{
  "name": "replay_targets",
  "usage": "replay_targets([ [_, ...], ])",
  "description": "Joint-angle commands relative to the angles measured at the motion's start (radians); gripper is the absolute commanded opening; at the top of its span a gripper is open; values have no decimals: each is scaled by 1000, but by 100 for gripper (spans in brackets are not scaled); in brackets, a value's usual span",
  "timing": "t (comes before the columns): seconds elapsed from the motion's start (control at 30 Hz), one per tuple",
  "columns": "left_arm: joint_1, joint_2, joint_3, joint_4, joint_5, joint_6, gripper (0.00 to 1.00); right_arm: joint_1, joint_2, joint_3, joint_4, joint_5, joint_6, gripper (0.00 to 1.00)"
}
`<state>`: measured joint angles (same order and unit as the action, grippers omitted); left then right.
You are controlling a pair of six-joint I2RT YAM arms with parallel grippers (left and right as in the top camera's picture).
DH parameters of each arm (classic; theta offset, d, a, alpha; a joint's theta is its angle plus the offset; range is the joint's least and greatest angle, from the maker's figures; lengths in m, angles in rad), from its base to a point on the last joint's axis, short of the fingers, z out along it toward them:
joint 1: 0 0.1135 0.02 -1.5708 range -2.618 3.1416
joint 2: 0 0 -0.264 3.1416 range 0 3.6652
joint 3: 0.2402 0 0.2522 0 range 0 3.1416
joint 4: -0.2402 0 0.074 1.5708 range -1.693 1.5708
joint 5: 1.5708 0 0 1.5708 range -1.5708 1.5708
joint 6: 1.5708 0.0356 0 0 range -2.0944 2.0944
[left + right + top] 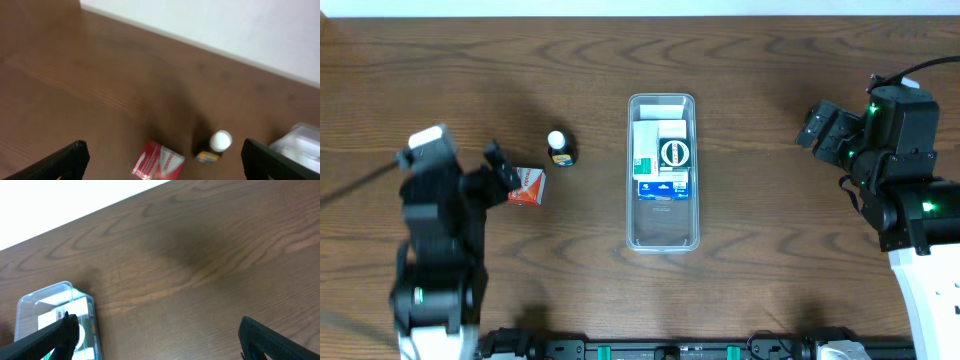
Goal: Pack container
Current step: 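Reach the left gripper to the red Panadol box and grasp it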
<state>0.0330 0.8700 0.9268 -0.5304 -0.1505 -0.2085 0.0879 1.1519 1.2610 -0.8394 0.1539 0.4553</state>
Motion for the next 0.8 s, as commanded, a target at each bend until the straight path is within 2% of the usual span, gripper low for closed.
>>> replay_targets([
  [0.0,6,110,40,-46,-16,2,98,-12,0,2,1,3,3,99],
  [0.17,6,243,40,-61,-4,70,98,-12,0,2,0,3,3,99],
  [0.37,6,392,40,-64,-4,73,100,-12,0,2,0,3,3,99],
  [0.43,6,444,40,-61,-3,127,100,-12,0,2,0,3,3,99],
  [0.53,6,527,40,-85,-3,266,95,-12,0,2,0,3,3,99],
  [0.67,6,615,40,-77,32,317,100,-12,0,2,0,3,3,99],
  [0.77,6,675,40,-60,76,372,99,-12,0,2,0,3,3,99],
])
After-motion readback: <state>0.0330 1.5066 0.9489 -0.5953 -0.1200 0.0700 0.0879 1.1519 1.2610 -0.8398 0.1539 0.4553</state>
